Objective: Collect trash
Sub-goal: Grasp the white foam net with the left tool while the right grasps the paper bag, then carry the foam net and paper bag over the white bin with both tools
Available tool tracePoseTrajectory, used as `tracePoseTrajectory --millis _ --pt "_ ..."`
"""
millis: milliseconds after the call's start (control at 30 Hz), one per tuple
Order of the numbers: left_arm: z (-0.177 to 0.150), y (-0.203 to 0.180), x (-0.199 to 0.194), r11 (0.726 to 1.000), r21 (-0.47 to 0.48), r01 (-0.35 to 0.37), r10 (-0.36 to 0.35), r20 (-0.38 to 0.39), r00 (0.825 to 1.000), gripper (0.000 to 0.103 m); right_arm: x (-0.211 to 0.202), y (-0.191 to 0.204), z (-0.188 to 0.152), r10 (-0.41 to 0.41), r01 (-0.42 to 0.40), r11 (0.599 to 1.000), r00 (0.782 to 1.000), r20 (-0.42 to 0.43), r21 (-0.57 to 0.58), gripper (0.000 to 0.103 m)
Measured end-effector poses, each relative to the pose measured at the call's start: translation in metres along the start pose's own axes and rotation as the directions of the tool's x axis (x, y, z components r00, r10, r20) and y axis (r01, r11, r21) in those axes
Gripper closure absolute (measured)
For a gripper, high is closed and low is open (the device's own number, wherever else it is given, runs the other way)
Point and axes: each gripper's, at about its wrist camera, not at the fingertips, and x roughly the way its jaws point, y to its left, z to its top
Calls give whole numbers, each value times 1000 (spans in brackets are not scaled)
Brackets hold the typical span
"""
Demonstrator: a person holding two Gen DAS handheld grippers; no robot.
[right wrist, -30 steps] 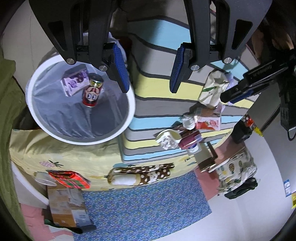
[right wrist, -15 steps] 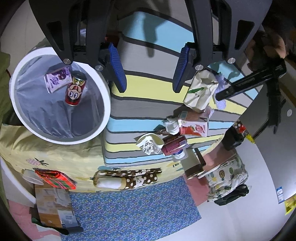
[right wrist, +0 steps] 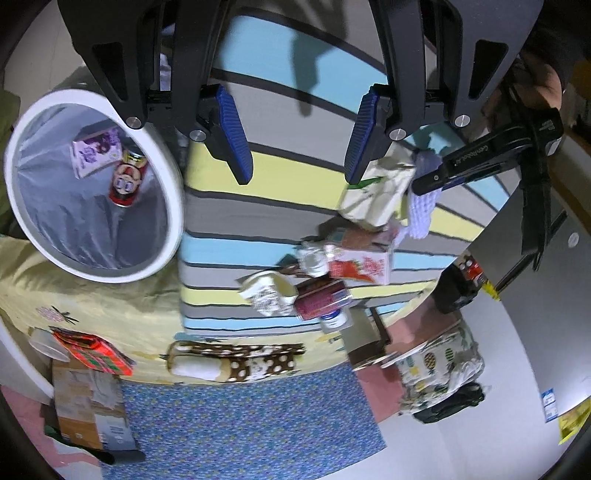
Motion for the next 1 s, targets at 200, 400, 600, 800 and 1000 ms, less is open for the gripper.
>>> tracePoseTrajectory --millis 200,400,600,800,1000 --pt "-2 13 -12 1000 3 11 -11 19 1000 78 20 32 0 48 -50 997 998 -36 -65 49" --pt "-4 26 -20 1000 3 24 -25 30 999 78 45 57 -4 57 -68 990 994 -90 -127 49" --pt "-6 32 -19 999 -1 36 -36 27 999 78 60 68 -7 23 -44 985 992 -126 -166 49" --pt "-7 29 -18 999 7 46 -46 24 999 78 57 70 -8 16 -38 981 993 -117 -189 64" --pt "-9 17 -20 997 39 66 -67 20 998 78 44 63 -12 29 -48 983 994 -104 -176 64"
